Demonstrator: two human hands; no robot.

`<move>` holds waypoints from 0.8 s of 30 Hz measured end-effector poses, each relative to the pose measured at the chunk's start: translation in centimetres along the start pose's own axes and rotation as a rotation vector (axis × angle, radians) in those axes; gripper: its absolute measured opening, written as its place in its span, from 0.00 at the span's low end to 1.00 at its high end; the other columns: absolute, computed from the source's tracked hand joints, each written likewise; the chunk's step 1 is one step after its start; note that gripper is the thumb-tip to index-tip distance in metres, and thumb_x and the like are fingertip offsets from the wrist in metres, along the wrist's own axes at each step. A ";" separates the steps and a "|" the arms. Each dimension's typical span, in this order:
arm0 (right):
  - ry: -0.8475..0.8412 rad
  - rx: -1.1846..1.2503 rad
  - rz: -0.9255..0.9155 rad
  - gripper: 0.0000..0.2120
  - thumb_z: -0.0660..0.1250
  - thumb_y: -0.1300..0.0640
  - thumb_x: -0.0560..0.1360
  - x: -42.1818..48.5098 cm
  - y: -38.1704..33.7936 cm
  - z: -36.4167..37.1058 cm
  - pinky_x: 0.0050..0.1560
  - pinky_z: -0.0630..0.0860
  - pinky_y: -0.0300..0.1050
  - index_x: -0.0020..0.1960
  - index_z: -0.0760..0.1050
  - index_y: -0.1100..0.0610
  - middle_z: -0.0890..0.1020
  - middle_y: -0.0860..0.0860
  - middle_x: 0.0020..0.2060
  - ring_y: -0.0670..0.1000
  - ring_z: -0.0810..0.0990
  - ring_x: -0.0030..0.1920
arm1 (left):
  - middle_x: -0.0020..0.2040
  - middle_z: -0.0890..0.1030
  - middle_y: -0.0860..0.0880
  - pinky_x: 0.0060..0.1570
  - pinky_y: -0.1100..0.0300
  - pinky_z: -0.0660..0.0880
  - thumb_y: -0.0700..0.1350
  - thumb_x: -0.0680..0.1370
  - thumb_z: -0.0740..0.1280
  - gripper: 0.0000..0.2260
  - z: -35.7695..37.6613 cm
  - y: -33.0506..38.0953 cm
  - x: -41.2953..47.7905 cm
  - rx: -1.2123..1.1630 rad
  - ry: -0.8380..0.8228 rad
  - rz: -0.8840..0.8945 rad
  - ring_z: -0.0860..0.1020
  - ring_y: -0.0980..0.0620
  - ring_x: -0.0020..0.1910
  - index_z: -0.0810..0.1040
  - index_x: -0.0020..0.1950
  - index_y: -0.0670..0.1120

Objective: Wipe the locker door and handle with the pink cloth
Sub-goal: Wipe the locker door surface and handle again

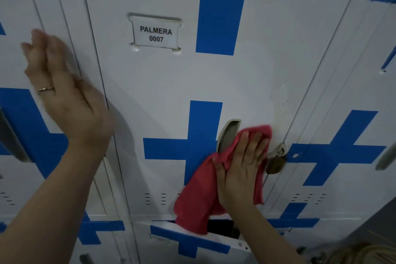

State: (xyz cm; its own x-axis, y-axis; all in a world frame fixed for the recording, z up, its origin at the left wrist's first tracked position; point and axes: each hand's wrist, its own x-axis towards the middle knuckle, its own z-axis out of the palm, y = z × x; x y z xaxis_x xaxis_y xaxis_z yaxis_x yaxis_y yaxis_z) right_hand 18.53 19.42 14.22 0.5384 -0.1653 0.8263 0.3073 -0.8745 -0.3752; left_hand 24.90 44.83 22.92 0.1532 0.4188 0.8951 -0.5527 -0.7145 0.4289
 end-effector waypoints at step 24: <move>0.035 -0.265 -0.396 0.26 0.41 0.41 0.78 4.3 1.5 -1.0 0.72 0.35 0.50 0.74 0.39 0.45 0.40 0.43 0.74 0.50 0.37 0.74 | 0.67 0.63 0.42 0.73 0.58 0.50 0.30 0.78 0.53 0.17 3.2 9.3 0.9 -0.029 -0.131 0.426 0.60 0.45 0.70 0.65 0.68 0.33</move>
State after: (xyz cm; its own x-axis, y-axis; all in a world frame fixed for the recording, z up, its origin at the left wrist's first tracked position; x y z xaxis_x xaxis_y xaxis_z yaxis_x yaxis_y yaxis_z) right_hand 20.56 16.98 17.64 0.3917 0.1930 0.8996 0.2700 -0.9588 0.0881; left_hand 22.54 36.73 28.17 0.0079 0.0149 0.9999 -0.6115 -0.7911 0.0166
